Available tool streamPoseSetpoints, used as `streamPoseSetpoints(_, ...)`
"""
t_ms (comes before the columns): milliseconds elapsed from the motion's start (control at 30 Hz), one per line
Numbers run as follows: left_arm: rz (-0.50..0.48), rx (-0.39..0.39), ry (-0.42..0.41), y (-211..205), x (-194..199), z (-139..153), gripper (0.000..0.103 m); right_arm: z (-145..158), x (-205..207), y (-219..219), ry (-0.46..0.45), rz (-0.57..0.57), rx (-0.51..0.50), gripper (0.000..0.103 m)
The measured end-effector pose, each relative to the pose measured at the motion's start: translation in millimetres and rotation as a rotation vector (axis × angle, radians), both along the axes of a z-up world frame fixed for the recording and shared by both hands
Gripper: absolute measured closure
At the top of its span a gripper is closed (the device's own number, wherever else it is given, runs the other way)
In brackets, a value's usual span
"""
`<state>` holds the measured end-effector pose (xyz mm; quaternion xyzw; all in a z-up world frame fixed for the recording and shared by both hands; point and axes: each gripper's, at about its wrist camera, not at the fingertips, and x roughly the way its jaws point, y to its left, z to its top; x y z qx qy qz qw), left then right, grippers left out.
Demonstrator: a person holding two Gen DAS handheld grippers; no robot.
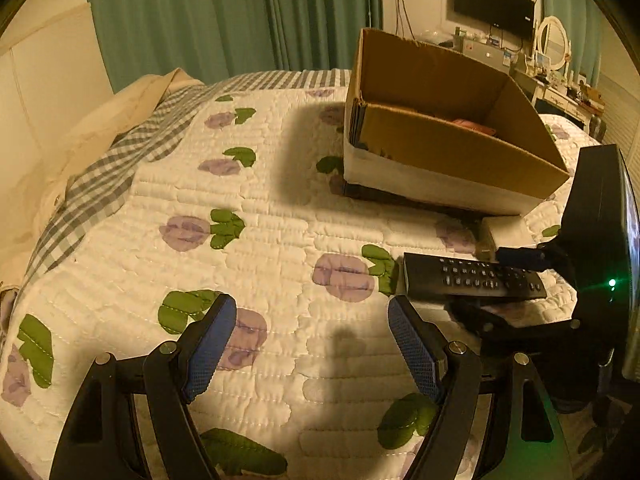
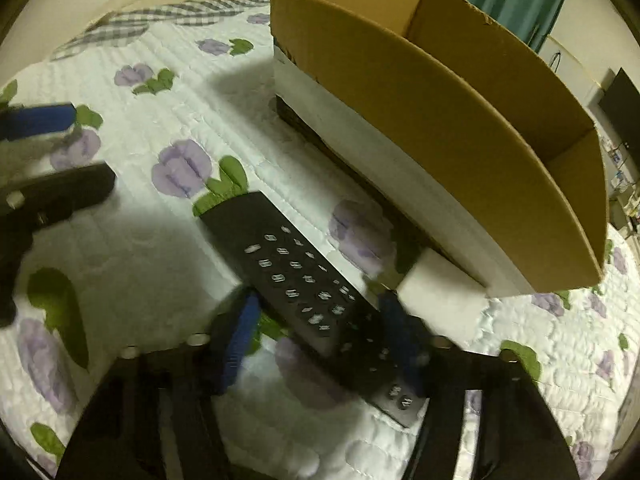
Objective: Organize rigid objects
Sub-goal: 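Lower the right gripper onto the black remote and grasp it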
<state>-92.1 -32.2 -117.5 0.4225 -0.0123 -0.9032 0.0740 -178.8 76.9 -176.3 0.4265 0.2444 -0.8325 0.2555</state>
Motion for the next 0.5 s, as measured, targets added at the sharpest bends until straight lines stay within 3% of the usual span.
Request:
streamPoseSetpoints(33,0.002,-0.003,-0.003,0.1,-0.4,-0.2,0.022,0.5,0.1,0.8,0.004,-0.006,0.0,0.059)
streamPoseSetpoints(233,0.023,-0.006,0.013,0.3,4.5,6.7,0.022,27.2,20.1,20.2,0.026,-0.028,-0.071,0.081)
streamPoseSetpoints(500,-0.029,-0.004,0.031,23.1,4.6,19.7,0.022,67.8,59.3,79.0,0.045,-0.157,-0.157,0.085)
